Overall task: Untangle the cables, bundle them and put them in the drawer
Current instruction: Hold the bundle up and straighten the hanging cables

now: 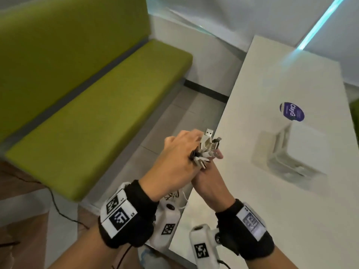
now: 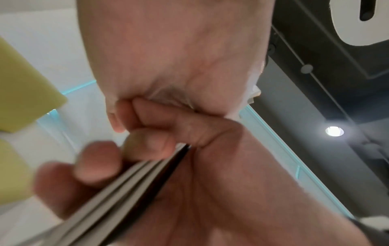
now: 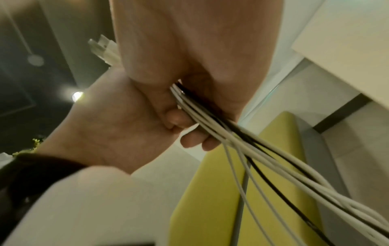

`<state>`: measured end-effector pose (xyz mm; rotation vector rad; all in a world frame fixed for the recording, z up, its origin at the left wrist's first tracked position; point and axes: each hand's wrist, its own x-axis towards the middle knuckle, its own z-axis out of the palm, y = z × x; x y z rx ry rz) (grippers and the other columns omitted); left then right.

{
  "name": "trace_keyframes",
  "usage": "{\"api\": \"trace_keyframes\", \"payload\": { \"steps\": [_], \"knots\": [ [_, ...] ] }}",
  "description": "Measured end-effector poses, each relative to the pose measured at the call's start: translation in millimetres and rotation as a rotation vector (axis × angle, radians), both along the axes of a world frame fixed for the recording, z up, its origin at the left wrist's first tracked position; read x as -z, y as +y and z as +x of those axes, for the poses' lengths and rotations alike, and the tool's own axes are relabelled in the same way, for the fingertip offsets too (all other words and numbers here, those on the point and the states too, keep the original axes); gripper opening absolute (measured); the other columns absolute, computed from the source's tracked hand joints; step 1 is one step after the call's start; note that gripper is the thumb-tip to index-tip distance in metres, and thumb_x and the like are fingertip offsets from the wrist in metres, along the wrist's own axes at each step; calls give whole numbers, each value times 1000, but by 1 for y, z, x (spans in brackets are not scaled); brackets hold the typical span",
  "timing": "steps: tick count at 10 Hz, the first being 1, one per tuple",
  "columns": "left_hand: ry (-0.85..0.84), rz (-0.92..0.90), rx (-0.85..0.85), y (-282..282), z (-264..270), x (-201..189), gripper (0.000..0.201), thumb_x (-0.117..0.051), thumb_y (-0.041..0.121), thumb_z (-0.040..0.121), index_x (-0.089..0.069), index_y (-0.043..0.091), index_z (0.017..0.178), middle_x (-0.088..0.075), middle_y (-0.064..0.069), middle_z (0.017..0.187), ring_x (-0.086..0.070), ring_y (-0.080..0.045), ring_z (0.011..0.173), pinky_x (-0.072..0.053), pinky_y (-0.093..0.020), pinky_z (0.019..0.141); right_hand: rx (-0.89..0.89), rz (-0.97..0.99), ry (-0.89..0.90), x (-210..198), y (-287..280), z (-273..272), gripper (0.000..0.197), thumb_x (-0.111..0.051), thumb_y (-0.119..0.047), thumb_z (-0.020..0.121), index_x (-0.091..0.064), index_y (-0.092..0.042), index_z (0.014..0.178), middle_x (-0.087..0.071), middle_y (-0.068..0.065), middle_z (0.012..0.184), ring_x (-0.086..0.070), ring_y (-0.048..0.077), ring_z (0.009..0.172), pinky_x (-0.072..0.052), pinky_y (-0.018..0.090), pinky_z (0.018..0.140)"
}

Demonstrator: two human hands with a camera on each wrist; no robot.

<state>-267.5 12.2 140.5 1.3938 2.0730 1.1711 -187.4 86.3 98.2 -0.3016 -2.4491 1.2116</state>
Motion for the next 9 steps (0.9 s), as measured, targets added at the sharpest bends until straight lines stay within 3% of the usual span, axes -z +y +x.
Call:
{"api": "trace_keyframes", "payload": {
  "steps": [1, 2, 3, 4, 5, 6, 7, 8, 9],
  "knots": [
    [76, -69, 31, 26, 31, 1, 29, -57, 31, 98, -60, 59, 104, -39, 49, 103, -25, 24, 104, -34, -36, 101, 7, -578, 1, -8, 20, 28, 25, -36, 11, 94, -46, 9, 117, -61, -5, 91, -62, -2, 98, -46, 10, 77],
    [113, -86, 58, 47, 67, 5, 15, -57, 46, 94, -60, 58, 102, -42, 41, 114, -24, 20, 116, -26, -21, 104, -75, -582, 142, 3, 40, 64, 25, -45, 0, 91, -52, 10, 113, -62, 19, 104, -61, 12, 101, -48, 30, 87],
    [141, -155, 127, 61, 106, 14, 41, -53, 62, 89, -70, 31, 110, -55, 17, 127, -36, -2, 127, -25, -26, 108, 280, -278, 111, 15, 67, 124, 29, -42, -11, 93, -56, 5, 113, -60, 18, 106, -56, 29, 100, -45, 40, 85],
    [21, -162, 124, 73, 146, 28, 56, -56, 71, 74, -66, 23, 100, -68, 7, 105, -60, -12, 109, -44, -44, 98, 340, -209, 66, 36, 52, 160, 17, -44, -20, 89, -57, -30, 96, -58, -10, 91, -54, -1, 85, -44, 19, 76],
    [-66, -219, 170, 83, 185, 42, 60, -67, 73, 63, -64, 28, 102, -67, 9, 104, -63, -12, 103, -48, -39, 95, 445, -424, 63, 46, 56, 199, 36, -46, -8, 93, -48, -35, 70, -53, -18, 57, -48, -11, 54, -36, 8, 53],
    [-194, -230, 253, 86, 216, 46, 34, -75, 52, 75, -59, 39, 102, -66, 14, 106, -61, -1, 101, -48, -16, 85, 475, -518, 130, 47, 56, 236, 44, -42, 4, 91, -45, -26, 60, -52, -20, 42, -47, -6, 42, -34, 9, 44],
    [-251, -204, 360, 91, 233, 46, 45, -76, 40, 80, -50, 57, 112, -63, 27, 116, -57, 14, 107, -42, -5, 84, 490, -553, 190, 51, 58, 254, 37, -44, 2, 91, -47, -20, 61, -46, -9, 49, -39, 9, 46, -34, 26, 49],
    [-279, -235, 469, 95, 236, 50, 75, -73, 41, 82, -32, 45, 144, -51, 18, 138, -56, -2, 120, -48, -25, 99, 490, -718, 279, 49, 59, 269, 34, -50, -19, 98, -47, -20, 64, -42, -6, 52, -38, 10, 47, -32, 26, 49],
    [-251, -244, 461, 92, 242, 61, 84, -57, 52, 84, -12, 39, 153, -55, 10, 132, -61, -7, 113, -48, -26, 98, 549, -891, 338, 45, 62, 280, 46, -48, -41, 98, -43, -16, 60, -49, -7, 50, -50, 12, 51, -38, 23, 49]
  ]
}}
